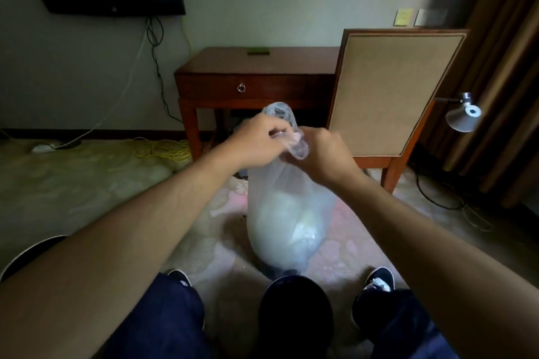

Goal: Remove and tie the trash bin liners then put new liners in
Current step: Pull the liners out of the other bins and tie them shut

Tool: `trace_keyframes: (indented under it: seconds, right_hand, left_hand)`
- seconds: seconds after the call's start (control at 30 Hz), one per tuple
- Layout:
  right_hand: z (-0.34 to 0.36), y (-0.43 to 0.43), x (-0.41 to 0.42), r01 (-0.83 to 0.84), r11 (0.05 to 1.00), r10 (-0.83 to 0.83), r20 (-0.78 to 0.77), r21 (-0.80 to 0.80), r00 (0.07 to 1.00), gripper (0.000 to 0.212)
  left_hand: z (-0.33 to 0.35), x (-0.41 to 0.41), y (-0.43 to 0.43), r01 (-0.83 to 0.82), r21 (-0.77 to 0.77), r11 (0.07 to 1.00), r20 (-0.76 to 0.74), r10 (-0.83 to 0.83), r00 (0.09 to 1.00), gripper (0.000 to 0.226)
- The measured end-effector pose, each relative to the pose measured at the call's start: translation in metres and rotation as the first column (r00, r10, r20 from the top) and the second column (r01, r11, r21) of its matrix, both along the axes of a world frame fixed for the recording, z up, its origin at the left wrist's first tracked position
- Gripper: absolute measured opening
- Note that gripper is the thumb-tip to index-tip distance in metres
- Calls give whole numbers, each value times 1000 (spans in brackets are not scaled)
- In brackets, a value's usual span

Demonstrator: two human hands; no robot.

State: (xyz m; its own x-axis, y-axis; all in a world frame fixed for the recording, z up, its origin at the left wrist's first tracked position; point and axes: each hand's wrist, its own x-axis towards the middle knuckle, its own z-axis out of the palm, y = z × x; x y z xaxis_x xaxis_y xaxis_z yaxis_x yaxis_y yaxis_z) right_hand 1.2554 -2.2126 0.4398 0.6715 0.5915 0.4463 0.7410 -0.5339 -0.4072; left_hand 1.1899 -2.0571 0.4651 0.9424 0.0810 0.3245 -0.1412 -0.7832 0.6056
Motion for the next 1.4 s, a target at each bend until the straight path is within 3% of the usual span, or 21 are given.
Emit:
trace_keyframes:
  seconds: [0.03, 0.1, 0.17, 0.23, 0.3, 0.37, 0.43, 0.5, 0.6, 0.67, 0.73, 0.8, 0.87, 0.93, 1.03, 1.1, 1.2, 1.3, 1.4]
  right_hand:
    - [3, 3, 5, 39, 999, -40, 23, 19, 999, 23]
    - [9, 2, 14, 65, 996, -63, -35, 66, 997, 16]
    - [15, -4, 18, 18, 991, 4, -166, 134, 986, 16]
    - [19, -7, 18, -47, 976, 108, -291, 212, 951, 23]
    - [23, -7, 16, -114, 957, 208, -362, 265, 909, 21]
    - [27, -2, 12, -194, 943, 286, -363, 271, 887, 16]
    - [30, 2, 9, -249, 933, 333, -355, 261, 874, 11]
    - [34, 3, 6, -289, 929, 354, -327, 232, 876, 15]
    - [35, 3, 9, -249, 941, 307, -275, 228, 911, 12]
    - [33, 2, 8, -213, 955, 255, -205, 208, 945, 34]
    - [24, -4, 4, -202, 936, 261, -186, 288, 947, 63]
    - [3, -17, 1, -118, 878, 232, -198, 464, 952, 93]
    - [-31, -32, -2, 65, 844, 150, -351, 533, 924, 117]
    - [-72, -42, -7, 155, 874, 158, -571, 461, 805, 126]
    - [-113, -36, -14, 60, 897, 277, -662, 439, 696, 115]
    - [-118, -25, -14, 6, 868, 348, -618, 496, 705, 103]
    - [-110, -6, -15, -59, 888, 345, -575, 456, 742, 85]
    - [-104, 3, -15, 15, 925, 233, -599, 379, 766, 42]
    - [-94, -8, -10, 68, 901, 272, -679, 429, 682, 14]
  left_hand:
    - [4, -4, 5, 42, -52, 998, 24, -41, 999, 9]
    - [0, -19, 23, 62, -214, 975, 74, -47, 996, 42]
    - [-20, -35, 48, -28, -321, 947, 88, 59, 994, 71]
    - [-50, -45, 66, -142, -239, 961, -70, 129, 989, 98]
    - [-73, -47, 68, -150, -189, 971, -252, 99, 963, 133]
    - [-85, -39, 58, -99, -241, 965, -257, 35, 966, 150]
    - [-82, -28, 39, -37, -322, 946, -136, -8, 991, 136]
    - [-78, -17, 24, -53, -441, 896, -47, 37, 998, 97]
    - [-80, -4, 15, -126, -609, 783, -72, 103, 992, 48]
    - [-85, 0, 14, -115, -689, 716, -50, 112, 992, 22]
    - [-88, 1, 15, -93, -776, 624, -8, 138, 990, 13]
    - [-86, -2, 19, -125, -822, 556, -26, 182, 983, 17]
    - [-86, -5, 24, -143, -825, 547, -51, 179, 982, 20]
    - [-85, -10, 23, -147, -849, 507, -75, 159, 984, 18]
    - [-84, -11, 15, -105, -880, 463, -73, 87, 994, 18]
    - [-82, -10, 4, -70, -873, 483, -55, 45, 997, 20]
    - [-77, -12, -18, -60, -868, 493, -54, 26, 998, 21]
    - [-68, -16, -23, 26, -836, 548, -24, -83, 996, 15]
    - [-63, -30, 8, 92, -816, 571, 88, -36, 996, 42]
